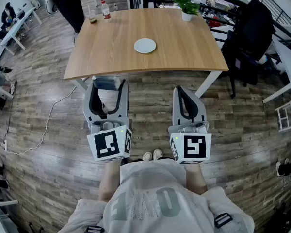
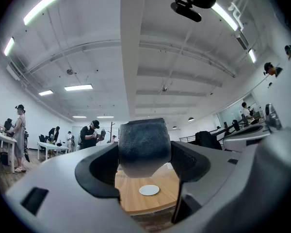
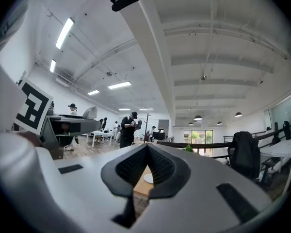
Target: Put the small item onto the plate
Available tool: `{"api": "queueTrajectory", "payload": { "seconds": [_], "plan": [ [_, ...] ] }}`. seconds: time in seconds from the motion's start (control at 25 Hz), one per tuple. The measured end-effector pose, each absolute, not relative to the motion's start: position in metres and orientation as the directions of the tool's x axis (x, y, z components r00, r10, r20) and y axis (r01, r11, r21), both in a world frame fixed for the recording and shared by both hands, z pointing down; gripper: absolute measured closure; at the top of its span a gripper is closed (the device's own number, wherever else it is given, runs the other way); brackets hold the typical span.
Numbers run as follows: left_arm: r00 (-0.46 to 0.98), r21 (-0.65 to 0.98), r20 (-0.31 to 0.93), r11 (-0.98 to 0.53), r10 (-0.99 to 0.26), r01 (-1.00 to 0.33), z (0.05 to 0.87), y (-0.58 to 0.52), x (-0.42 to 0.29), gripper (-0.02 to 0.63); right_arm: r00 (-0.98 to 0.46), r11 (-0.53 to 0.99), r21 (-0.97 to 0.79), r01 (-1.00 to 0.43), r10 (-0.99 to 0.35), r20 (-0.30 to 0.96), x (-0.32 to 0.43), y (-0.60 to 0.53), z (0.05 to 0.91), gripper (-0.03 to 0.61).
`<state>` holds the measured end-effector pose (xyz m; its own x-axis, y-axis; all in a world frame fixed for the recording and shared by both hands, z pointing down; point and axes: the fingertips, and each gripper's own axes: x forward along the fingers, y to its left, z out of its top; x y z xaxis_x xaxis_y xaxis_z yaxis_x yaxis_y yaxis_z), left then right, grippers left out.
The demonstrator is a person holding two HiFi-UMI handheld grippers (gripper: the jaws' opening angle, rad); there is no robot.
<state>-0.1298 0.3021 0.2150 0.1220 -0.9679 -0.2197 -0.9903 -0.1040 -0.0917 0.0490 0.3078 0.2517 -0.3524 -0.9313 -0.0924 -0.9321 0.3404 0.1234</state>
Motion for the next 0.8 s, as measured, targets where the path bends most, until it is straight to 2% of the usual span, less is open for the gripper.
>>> {"api": "queueTrajectory", "payload": {
  "seconds": [0.4, 0.8],
  "plan": [
    [0.090, -0.083, -0.216, -0.073, -0.972, -0.994, 0.217, 0.290, -0.145, 0.296, -0.363, 0.349, 0.148, -0.925, -0.928, -0.082, 0.052, 0.294, 0.257, 0.561],
    [0.047, -0.085, -0.194, -0.031, -0.980, -0.996, 0.234, 0.259, -0.135, 0.296, -0.388, 0.378, 0.138, -0.916, -0.920, -0.057, 0.087, 0.266, 0.282, 0.560]
  ]
}}
